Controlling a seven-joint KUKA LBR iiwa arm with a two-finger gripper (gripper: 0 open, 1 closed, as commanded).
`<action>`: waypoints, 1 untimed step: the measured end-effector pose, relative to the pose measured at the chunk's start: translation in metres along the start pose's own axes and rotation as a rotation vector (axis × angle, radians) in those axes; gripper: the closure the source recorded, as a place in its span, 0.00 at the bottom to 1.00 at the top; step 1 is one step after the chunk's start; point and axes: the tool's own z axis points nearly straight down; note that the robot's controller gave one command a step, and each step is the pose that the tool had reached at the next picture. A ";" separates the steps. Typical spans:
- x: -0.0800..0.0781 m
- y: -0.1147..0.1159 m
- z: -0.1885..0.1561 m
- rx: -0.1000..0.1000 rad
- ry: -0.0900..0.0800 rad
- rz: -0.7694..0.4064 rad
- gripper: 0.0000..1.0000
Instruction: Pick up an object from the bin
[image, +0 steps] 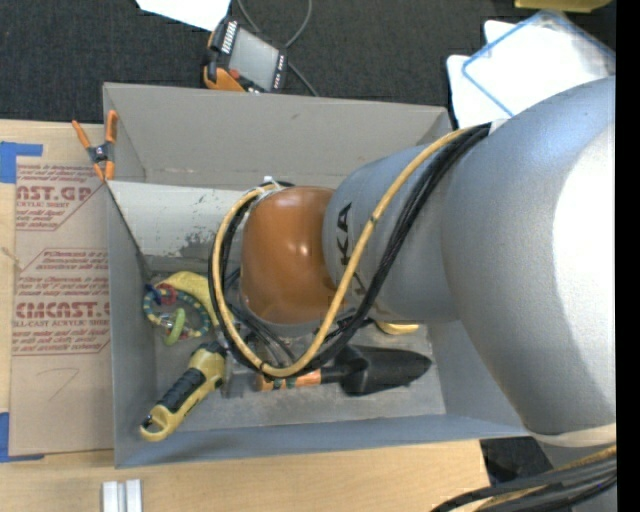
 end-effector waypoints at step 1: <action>0.006 -0.005 -0.004 -0.003 -0.003 -0.073 1.00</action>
Offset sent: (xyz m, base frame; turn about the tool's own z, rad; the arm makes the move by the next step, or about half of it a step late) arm 0.0045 -0.0024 -0.0066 -0.1650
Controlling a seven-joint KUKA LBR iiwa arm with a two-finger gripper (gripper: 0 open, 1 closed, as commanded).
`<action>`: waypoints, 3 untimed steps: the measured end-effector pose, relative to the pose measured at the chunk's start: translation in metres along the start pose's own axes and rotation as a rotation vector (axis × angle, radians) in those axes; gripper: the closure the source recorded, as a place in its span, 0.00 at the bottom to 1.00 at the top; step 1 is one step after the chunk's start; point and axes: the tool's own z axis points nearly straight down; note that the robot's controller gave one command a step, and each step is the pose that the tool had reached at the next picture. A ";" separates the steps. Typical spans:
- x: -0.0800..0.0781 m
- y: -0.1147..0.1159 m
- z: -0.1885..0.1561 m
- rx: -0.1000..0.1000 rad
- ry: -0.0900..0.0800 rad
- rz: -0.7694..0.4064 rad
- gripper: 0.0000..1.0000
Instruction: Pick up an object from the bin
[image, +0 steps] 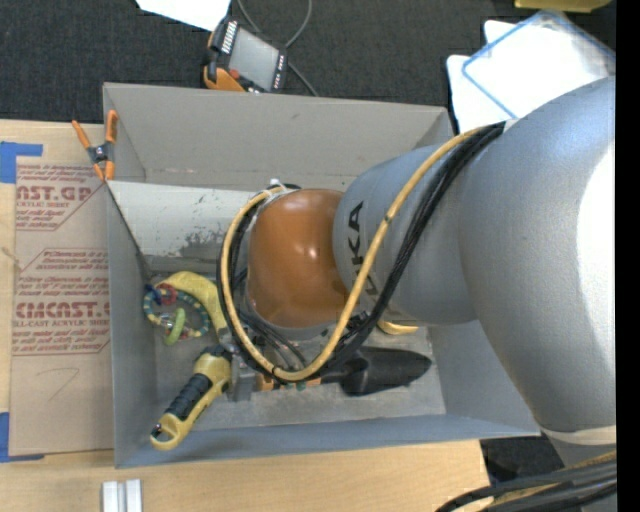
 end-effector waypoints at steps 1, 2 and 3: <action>-0.008 0.002 0.008 0.003 0.005 -0.073 1.00; -0.004 -0.004 -0.008 0.001 0.000 0.123 1.00; -0.012 -0.002 -0.105 0.004 0.006 0.041 1.00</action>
Offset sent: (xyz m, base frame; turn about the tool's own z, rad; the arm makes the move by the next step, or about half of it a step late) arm 0.0051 -0.0037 0.0091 0.1232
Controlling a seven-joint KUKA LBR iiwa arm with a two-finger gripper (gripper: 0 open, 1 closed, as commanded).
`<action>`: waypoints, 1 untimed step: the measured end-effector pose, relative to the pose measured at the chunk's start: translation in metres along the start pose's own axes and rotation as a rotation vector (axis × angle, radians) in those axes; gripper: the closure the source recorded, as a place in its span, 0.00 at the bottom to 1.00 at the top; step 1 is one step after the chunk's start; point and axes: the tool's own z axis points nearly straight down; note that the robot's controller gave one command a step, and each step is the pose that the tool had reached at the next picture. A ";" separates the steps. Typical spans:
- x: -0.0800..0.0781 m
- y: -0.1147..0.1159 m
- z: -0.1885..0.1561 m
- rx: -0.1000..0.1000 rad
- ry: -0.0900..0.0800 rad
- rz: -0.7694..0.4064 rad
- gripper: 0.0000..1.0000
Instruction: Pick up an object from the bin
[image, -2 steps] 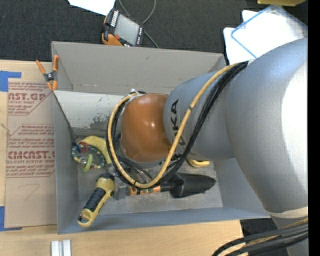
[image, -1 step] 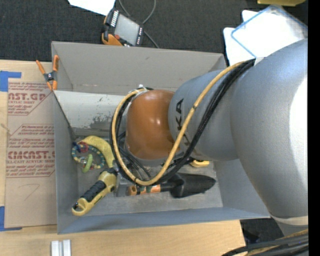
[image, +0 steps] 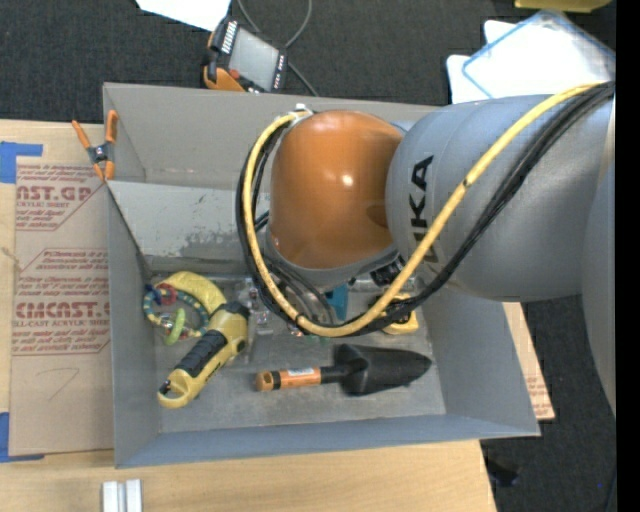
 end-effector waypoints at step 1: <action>0.006 -0.003 0.071 -0.002 0.000 0.064 1.00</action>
Offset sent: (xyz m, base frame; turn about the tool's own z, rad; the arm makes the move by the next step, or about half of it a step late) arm 0.0005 -0.0010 -0.0646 -0.0565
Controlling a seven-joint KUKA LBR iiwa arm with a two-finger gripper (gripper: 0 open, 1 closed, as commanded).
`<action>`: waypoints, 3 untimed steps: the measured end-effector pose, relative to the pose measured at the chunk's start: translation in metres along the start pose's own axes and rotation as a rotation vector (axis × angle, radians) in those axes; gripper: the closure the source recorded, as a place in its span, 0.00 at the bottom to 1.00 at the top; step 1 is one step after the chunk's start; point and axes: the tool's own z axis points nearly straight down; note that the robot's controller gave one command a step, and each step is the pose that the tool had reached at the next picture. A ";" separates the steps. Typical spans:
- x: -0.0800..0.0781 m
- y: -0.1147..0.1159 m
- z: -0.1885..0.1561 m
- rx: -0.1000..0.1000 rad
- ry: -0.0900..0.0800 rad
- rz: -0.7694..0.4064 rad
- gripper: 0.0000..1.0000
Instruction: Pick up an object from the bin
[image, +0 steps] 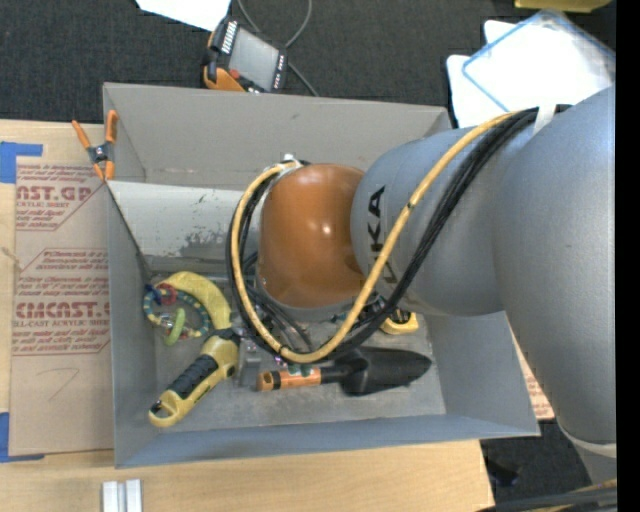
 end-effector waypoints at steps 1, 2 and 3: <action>0.001 -0.001 0.078 0.004 0.005 0.000 1.00; 0.002 0.004 0.053 0.001 0.004 0.050 1.00; 0.001 0.003 0.051 0.000 0.002 0.045 1.00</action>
Offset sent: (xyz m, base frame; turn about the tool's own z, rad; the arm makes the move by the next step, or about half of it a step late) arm -0.0009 0.0046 -0.0490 0.0544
